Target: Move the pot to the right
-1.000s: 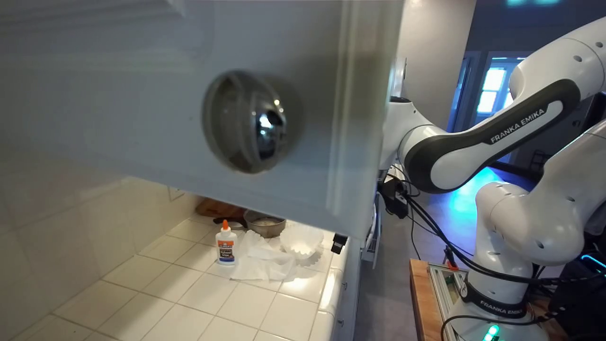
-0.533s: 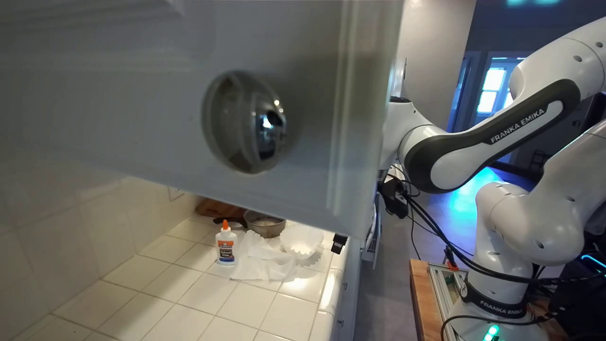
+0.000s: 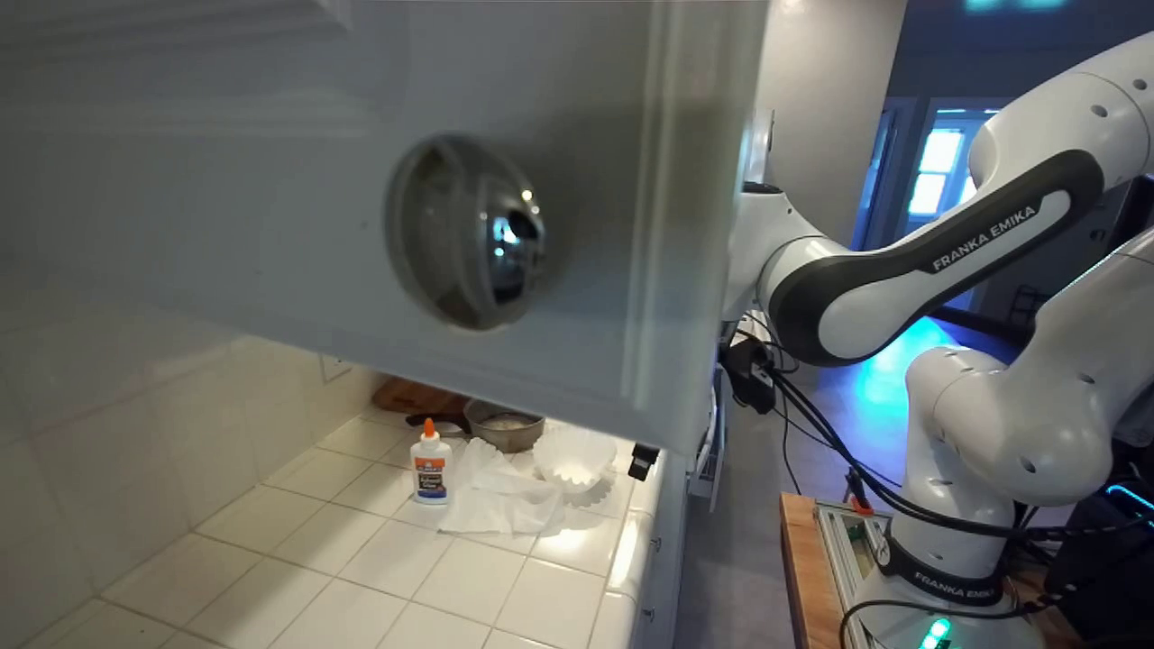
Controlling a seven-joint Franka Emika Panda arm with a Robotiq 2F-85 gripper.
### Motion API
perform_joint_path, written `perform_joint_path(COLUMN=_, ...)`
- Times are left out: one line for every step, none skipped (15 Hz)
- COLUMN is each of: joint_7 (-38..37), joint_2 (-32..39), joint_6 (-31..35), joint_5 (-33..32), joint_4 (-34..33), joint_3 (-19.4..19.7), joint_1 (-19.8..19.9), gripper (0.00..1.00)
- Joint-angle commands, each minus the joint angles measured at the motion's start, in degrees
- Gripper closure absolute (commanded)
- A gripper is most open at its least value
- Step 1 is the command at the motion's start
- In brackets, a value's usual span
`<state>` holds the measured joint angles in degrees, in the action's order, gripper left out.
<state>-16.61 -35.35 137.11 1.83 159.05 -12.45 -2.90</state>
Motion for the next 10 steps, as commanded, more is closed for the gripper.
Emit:
perform_joint_path(joint_7=2.42, joint_2=2.71, joint_6=4.80, joint_5=-1.04, joint_4=-1.40, joint_3=2.29, joint_1=0.71, gripper=0.00)
perform_joint_path(joint_7=3.56, joint_2=3.80, joint_6=6.59, joint_5=-1.35, joint_4=-1.98, joint_3=3.05, joint_1=1.18, gripper=0.00)
perform_joint_path(joint_7=5.53, joint_2=5.06, joint_6=8.01, joint_5=-1.13, joint_4=-2.59, joint_3=4.32, joint_1=1.05, gripper=0.00)
perform_joint_path(joint_7=7.51, joint_2=6.53, joint_6=9.01, joint_5=-0.82, joint_4=-3.44, joint_3=5.68, joint_1=0.94, gripper=0.00)
perform_joint_path(joint_7=9.59, joint_2=7.93, joint_6=9.92, joint_5=-0.98, joint_4=-4.25, joint_3=6.87, joint_1=0.97, gripper=0.00)
perform_joint_path(joint_7=11.43, joint_2=9.38, joint_6=10.59, joint_5=-1.27, joint_4=-5.22, joint_3=7.87, joint_1=1.15, gripper=0.00)
perform_joint_path(joint_7=14.06, joint_2=10.79, joint_6=11.46, joint_5=-0.91, joint_4=-5.98, joint_3=9.31, joint_1=0.69, gripper=0.00)
perform_joint_path(joint_7=16.59, joint_2=12.03, joint_6=11.71, joint_5=-0.67, joint_4=-7.09, joint_3=10.60, joint_1=0.36, gripper=0.00)
perform_joint_path(joint_7=18.71, joint_2=13.20, joint_6=11.77, joint_5=-0.55, joint_4=-8.17, joint_3=11.63, joint_1=0.24, gripper=0.00)
perform_joint_path(joint_7=20.61, joint_2=14.41, joint_6=11.81, joint_5=-0.34, joint_4=-9.21, joint_3=12.58, joint_1=0.18, gripper=0.00)
